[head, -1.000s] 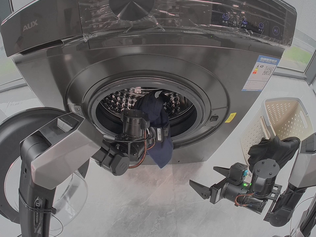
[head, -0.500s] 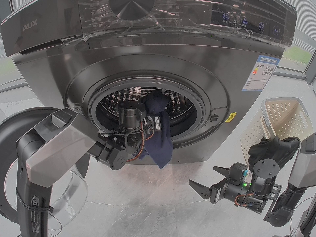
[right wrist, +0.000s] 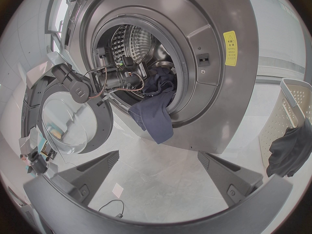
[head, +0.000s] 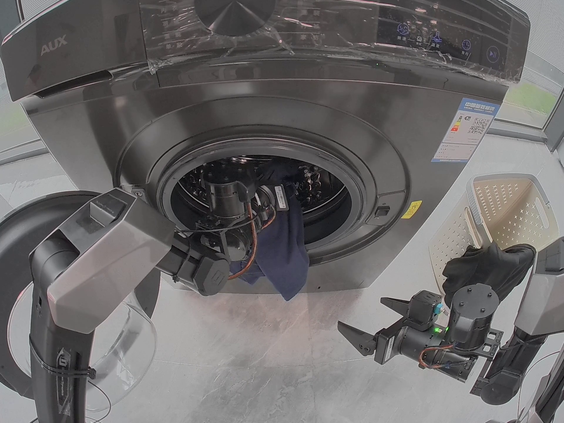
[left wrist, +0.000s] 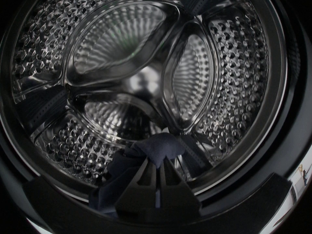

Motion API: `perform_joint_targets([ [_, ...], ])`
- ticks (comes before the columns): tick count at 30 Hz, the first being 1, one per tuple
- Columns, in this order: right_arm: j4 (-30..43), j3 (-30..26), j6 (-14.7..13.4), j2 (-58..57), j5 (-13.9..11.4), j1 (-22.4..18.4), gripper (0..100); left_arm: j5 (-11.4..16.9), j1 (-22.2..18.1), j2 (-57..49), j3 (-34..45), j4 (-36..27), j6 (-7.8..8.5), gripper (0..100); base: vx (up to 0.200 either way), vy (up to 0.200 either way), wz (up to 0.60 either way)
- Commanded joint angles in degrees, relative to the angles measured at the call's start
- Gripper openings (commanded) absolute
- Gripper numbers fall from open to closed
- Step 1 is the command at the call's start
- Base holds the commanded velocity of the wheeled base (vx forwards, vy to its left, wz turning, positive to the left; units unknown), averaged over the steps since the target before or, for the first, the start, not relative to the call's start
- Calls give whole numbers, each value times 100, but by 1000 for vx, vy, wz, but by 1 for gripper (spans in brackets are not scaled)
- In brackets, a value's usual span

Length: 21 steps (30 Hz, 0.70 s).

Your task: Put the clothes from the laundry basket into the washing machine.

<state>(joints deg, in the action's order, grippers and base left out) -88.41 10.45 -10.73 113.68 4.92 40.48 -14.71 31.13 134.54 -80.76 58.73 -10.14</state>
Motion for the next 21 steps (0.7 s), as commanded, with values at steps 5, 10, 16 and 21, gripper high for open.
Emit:
perform_joint_targets([
  [5,-1,1,1,5,0,3,100,109,253,-701,1344,-433,91,100,0,0,0],
  [10,-1,10,1,14,0,12,100,223,297,-955,2038,-820,337,100,0,0,0],
  [16,-1,10,-8,32,0,38,100,364,226,-806,2170,-785,417,100,0,0,0],
  [21,-1,19,-8,32,0,38,100,373,121,-393,1959,-635,478,100,0,0,0],
])
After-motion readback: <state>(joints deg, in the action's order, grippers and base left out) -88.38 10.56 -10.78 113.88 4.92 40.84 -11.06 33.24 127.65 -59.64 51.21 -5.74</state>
